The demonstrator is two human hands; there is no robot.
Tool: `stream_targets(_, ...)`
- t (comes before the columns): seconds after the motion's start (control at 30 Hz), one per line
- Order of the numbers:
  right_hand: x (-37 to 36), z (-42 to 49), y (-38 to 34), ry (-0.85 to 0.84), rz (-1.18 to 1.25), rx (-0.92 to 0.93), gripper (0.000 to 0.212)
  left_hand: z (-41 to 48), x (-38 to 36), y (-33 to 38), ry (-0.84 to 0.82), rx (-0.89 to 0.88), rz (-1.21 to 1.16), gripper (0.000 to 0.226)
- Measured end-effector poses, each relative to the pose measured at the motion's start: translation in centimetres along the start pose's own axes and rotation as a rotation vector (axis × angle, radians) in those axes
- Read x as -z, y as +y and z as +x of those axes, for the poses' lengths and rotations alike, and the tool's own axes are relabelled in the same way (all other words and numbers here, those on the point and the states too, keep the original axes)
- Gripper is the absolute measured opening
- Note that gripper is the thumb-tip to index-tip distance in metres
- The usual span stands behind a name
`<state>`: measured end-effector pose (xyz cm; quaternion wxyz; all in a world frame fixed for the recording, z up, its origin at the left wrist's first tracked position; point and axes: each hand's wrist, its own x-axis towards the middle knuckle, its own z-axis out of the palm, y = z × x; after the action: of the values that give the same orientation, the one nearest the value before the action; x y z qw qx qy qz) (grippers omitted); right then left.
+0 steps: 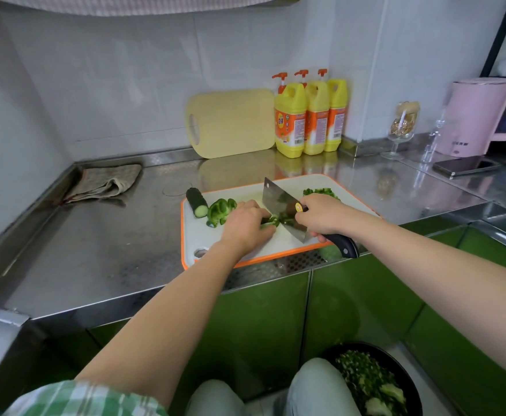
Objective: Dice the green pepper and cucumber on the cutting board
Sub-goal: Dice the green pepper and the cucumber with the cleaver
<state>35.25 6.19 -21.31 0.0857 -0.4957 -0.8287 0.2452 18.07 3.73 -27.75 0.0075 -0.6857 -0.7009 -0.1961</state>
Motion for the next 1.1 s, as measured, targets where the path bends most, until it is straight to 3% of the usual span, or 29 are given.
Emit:
stream_targets(0.3,0.8,-0.1,-0.9,0.069,0.036,0.008,0.014,-1.0,-0.2,-0.3,0.141,0.026,-0.073,0.03)
stream_targets(0.6,0.7,-0.3,-1.8,0.031,-0.127,0.005,0.016,-1.0,-1.2,-0.1,0.23,-0.009,-0.105,0.024)
stream_targets(0.87,-0.1,0.3,-3.2,-0.076,-0.347,-0.107,0.022,-0.8,-1.6,-0.2,0.26,-0.041,-0.07,0.02)
stream_targets(1.1,-1.0,1.6,-2.7,-0.034,-0.275,-0.092,0.012,-0.9,-1.6,-0.2,0.258,-0.049,-0.079,0.021)
